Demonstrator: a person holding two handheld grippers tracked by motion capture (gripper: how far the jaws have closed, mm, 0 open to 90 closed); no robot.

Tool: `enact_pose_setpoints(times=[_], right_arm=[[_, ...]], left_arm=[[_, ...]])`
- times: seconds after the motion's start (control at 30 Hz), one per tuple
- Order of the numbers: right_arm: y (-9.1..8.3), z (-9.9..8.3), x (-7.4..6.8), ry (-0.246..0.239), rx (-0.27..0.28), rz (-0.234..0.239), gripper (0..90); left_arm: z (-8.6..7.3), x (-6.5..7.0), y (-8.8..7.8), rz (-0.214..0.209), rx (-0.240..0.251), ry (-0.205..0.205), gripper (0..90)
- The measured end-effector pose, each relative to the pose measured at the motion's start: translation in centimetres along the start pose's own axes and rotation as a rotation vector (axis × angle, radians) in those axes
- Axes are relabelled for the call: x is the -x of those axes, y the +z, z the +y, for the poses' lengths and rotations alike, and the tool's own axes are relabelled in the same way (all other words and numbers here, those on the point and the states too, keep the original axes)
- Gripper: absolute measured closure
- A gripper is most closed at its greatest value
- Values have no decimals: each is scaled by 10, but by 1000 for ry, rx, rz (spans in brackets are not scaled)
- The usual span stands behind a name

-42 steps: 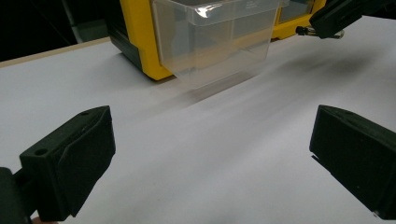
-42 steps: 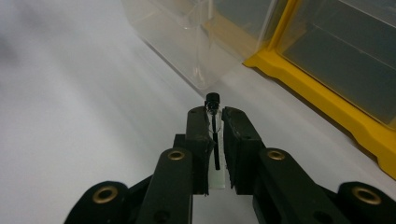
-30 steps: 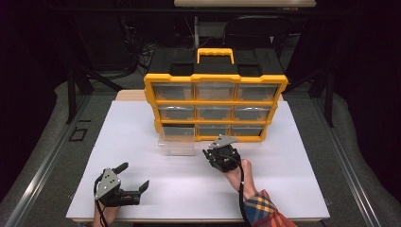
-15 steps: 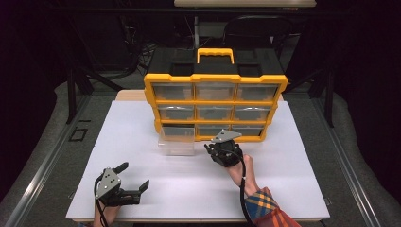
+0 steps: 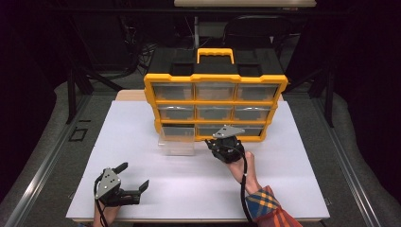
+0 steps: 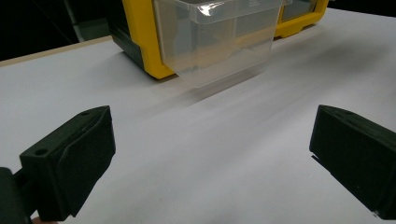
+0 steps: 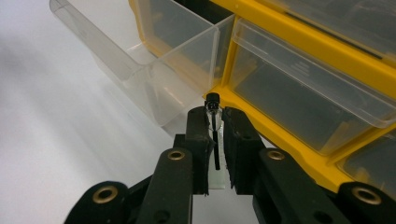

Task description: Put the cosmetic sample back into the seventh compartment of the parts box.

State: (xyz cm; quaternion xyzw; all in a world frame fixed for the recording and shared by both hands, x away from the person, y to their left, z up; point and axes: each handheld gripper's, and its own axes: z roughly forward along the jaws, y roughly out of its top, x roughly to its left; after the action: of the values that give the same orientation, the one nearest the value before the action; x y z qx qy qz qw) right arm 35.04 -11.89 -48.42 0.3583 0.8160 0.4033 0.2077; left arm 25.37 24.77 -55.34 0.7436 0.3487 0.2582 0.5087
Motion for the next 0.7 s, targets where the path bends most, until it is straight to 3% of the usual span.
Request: enact_pose_setpoints(times=[0.7], right_arm=[[-5,17,3,-3,24,0,806]], left_arm=[[0,0,0,4,0,-5,2]])
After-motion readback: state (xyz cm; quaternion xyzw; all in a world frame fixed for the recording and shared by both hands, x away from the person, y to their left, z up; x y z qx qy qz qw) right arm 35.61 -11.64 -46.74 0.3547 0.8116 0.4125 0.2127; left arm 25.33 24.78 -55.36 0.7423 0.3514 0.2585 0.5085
